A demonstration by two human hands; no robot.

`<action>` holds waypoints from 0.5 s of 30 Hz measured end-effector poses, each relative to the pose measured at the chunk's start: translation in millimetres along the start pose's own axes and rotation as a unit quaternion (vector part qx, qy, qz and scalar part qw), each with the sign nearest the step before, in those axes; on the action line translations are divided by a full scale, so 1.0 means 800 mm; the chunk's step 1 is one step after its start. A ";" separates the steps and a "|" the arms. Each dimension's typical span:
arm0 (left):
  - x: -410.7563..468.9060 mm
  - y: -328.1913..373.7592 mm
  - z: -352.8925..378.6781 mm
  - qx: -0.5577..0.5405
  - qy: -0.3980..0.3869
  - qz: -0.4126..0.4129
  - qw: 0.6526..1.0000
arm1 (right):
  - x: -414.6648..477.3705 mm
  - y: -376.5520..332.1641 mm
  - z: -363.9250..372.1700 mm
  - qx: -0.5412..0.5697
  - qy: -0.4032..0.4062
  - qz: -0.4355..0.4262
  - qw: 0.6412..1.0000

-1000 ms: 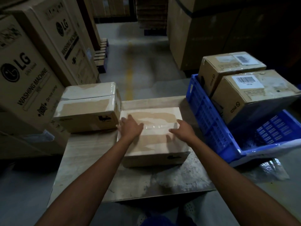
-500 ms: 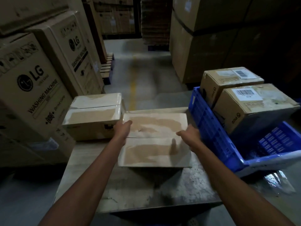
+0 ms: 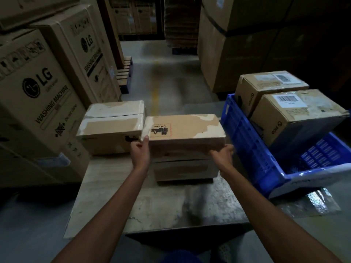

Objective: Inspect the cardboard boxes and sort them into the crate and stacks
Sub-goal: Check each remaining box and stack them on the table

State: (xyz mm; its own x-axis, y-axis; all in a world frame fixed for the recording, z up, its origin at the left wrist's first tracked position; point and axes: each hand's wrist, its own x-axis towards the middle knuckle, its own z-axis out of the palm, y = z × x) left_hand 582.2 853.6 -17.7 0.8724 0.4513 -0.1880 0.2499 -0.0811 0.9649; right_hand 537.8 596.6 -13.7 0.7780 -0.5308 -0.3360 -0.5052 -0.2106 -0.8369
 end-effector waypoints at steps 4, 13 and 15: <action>-0.011 -0.020 -0.018 0.015 -0.028 0.024 0.999 | -0.011 0.010 0.001 0.016 0.030 0.012 0.999; -0.004 0.001 -0.040 0.250 -0.037 0.265 0.931 | -0.057 -0.033 0.012 -0.096 0.102 -0.144 0.980; -0.001 0.011 -0.039 0.316 -0.063 0.336 0.885 | -0.067 -0.045 0.024 -0.160 0.060 -0.222 0.960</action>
State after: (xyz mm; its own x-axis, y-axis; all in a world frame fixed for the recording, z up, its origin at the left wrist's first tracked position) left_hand 570.7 880.2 -3.6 0.9433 0.0126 0.3317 -0.1927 -0.7929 0.5781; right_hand 521.6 648.1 26.4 0.9039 -0.4179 0.0916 -0.2377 -0.6686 -0.7046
